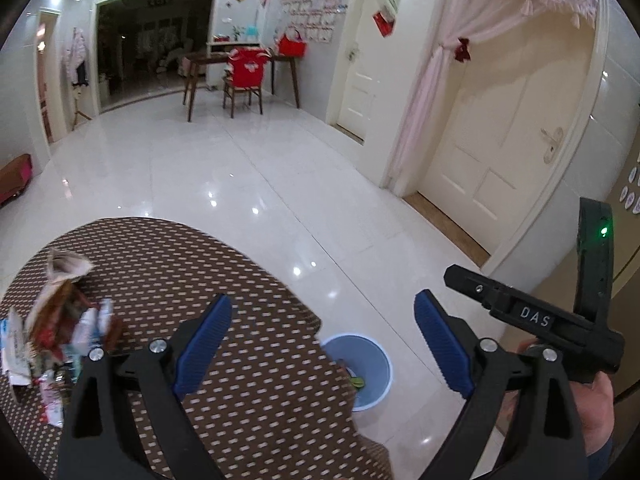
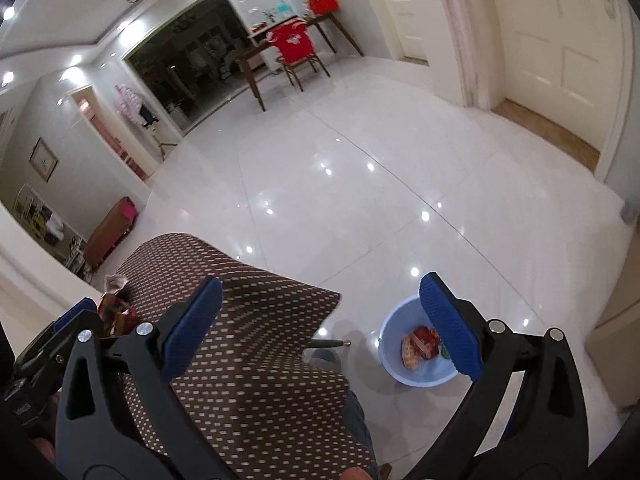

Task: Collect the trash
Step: 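Grasp the black snack wrapper with the right tool while the left tool grasps the blue-white box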

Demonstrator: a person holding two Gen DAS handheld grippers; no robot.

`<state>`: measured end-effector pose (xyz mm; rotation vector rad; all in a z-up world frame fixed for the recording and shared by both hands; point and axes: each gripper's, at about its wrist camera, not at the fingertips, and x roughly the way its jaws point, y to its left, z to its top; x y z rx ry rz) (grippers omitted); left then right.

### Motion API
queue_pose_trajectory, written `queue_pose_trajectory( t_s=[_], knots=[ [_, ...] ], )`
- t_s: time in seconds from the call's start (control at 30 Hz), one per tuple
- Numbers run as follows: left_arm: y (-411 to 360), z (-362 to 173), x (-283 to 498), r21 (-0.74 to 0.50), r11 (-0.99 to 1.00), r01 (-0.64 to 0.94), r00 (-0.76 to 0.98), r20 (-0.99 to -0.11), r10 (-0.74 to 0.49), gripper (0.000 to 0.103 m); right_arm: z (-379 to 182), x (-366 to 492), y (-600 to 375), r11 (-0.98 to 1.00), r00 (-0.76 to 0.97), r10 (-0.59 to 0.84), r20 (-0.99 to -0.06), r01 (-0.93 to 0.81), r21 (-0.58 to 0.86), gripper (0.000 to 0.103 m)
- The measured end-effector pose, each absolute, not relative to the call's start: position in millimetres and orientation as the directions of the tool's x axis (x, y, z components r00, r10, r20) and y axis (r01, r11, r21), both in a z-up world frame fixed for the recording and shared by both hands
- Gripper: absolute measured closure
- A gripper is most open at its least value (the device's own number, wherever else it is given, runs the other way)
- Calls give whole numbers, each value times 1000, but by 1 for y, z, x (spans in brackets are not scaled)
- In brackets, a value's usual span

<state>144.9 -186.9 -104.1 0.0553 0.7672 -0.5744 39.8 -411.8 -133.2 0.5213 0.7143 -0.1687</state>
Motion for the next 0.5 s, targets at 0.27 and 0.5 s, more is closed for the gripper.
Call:
queue_pose_trajectory(
  t_s=[0.27, 0.5],
  knots=[
    [-114, -93, 133, -147, 896, 418, 651, -640, -409, 9, -100, 54, -347, 901, 781, 103, -616, 188, 391, 6],
    [-38, -92, 126, -173, 940, 293, 703, -628, -334, 9, -81, 72, -275, 933, 776, 201, -599, 36, 359, 6]
  ],
)
